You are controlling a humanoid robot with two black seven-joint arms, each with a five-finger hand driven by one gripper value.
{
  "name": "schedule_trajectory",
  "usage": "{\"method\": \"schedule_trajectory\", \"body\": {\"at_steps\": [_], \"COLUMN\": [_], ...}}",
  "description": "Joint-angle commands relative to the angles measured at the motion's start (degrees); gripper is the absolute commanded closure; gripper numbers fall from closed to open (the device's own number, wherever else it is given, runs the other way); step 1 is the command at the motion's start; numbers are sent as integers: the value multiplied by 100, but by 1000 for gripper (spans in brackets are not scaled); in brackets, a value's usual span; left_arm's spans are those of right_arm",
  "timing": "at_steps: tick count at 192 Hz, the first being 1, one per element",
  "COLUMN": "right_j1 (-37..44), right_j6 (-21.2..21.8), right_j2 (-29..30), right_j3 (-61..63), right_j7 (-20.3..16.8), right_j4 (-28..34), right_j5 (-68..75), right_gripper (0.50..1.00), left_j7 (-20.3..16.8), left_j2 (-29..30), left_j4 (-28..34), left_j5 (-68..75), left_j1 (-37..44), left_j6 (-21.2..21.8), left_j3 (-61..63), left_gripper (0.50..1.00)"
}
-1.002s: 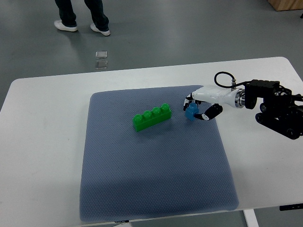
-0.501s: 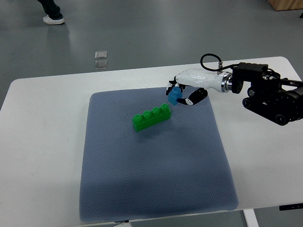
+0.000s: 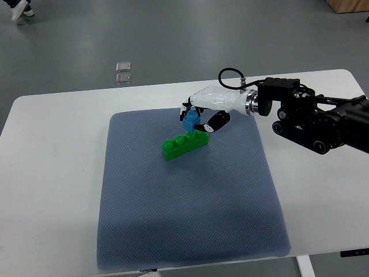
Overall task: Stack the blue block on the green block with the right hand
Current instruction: 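Lift the blue block and carry it over the green block, then lower the blue block onto the green block's studs and press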
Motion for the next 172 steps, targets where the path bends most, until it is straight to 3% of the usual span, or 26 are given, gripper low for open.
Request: {"method": "schedule_trajectory", "body": {"at_steps": [1, 172], "right_j1": [-17, -69], "right_j6": [17, -27], "right_j2": [24, 121], "right_j3": [-25, -218], "right_j7": [0, 0], "right_j4": [-36, -194], "right_j5": [-14, -49], "right_gripper": [1000, 1000], "left_j7": [0, 0], "left_j2": [0, 0], "left_j4": [0, 0], "left_j5": [0, 0], "left_j1": [0, 0], "left_j6": [0, 0], "left_j3": [0, 0], "left_gripper": [500, 500]}}
